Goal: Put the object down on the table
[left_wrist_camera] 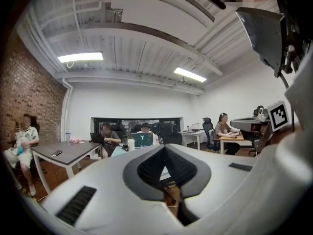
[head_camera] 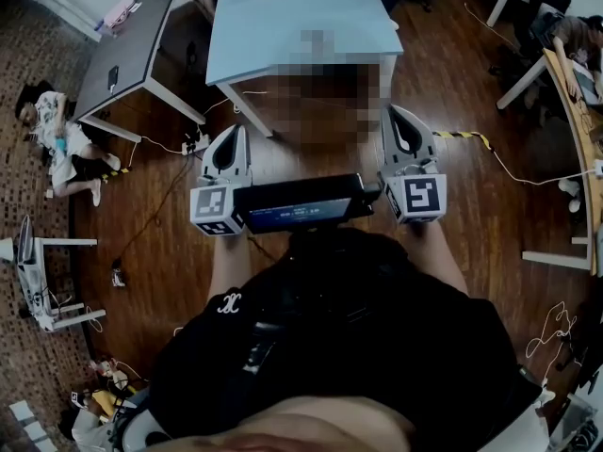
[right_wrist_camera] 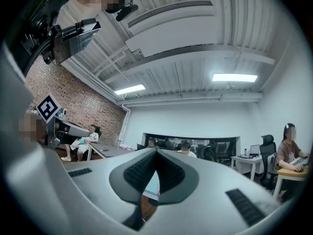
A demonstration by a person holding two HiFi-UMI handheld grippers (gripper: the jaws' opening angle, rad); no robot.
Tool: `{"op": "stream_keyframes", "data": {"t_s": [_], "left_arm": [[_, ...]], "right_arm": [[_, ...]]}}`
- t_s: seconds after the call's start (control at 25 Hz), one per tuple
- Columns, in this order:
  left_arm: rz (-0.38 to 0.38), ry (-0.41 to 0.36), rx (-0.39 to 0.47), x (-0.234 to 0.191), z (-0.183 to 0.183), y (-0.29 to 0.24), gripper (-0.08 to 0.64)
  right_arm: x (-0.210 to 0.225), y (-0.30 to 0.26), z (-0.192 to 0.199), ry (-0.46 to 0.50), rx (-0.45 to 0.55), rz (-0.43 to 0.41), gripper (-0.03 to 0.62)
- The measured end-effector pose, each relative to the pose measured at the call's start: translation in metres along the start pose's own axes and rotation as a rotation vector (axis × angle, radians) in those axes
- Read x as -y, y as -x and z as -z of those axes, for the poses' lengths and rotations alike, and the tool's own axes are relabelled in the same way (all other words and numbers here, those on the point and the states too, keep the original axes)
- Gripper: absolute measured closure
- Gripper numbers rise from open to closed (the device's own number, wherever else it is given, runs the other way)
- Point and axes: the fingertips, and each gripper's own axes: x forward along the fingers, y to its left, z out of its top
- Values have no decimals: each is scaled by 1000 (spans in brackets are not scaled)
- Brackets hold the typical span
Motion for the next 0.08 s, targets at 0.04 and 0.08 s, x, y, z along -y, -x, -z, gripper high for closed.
{"op": "stream_keyframes", "data": {"t_s": [0.04, 0.08], "left_arm": [[-2, -2, 2, 2, -1, 0, 558], [-4, -3, 4, 3, -2, 0, 558]], "right_arm": [[1, 0, 0, 0, -2, -4, 614], [2, -1, 1, 1, -4, -8, 614]]}}
